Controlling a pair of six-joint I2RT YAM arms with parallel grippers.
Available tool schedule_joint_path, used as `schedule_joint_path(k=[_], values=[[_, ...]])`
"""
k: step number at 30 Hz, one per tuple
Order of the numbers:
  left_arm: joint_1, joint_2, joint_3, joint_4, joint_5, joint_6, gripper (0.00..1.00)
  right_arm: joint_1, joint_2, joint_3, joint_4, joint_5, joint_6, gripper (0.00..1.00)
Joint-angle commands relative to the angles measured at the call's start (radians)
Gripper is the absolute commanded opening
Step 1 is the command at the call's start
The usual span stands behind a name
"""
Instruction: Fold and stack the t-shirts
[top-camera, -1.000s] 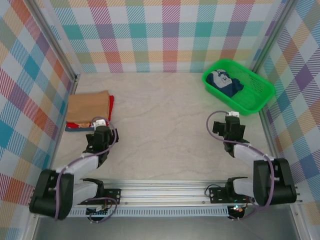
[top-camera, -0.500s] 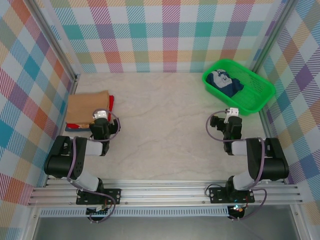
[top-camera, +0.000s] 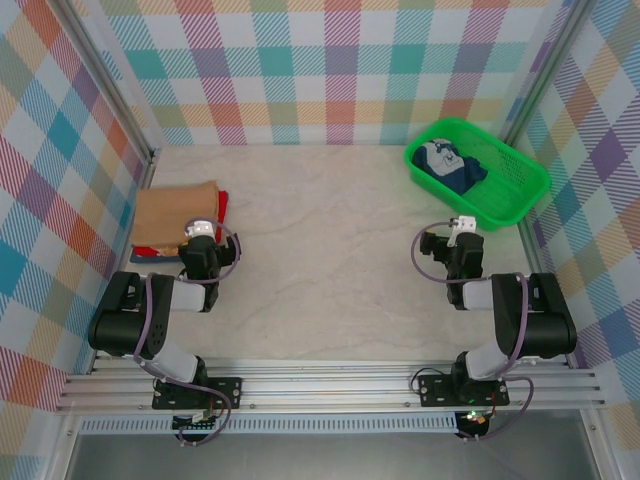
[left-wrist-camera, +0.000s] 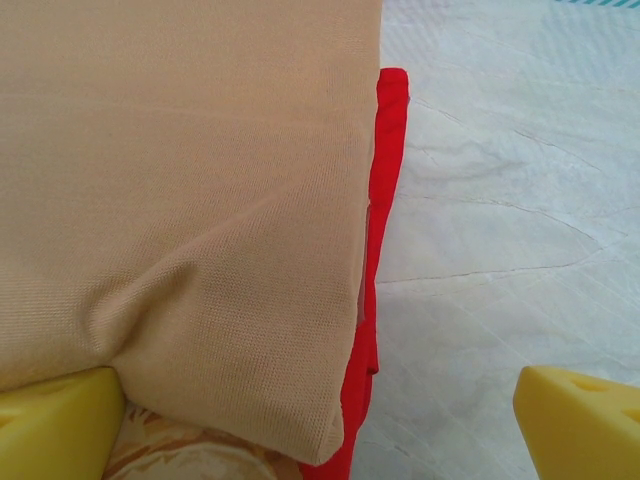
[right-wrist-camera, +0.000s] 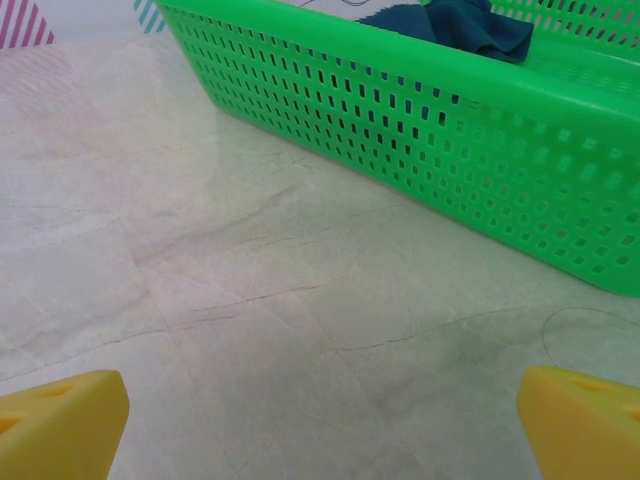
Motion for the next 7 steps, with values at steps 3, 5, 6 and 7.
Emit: schedule_joint_path(k=[3,5,6,7], values=[[-0.004,0.0,0.01,0.038,-0.005,0.01,1.0,0.002,0.009,0.043,0.001,-0.098,-0.037,1.0],[-0.004,0.0,0.008,0.038,-0.006,0.009,1.0,0.002,0.01,0.043,0.003,-0.098,-0.038,1.0],[-0.005,0.0,0.009,0.038,-0.006,0.01,1.0,0.001,0.009,0.042,0.005,-0.098,-0.037,1.0],[-0.004,0.0,0.009,0.04,-0.006,0.01,1.0,0.002,0.009,0.039,0.008,-0.096,-0.038,1.0]])
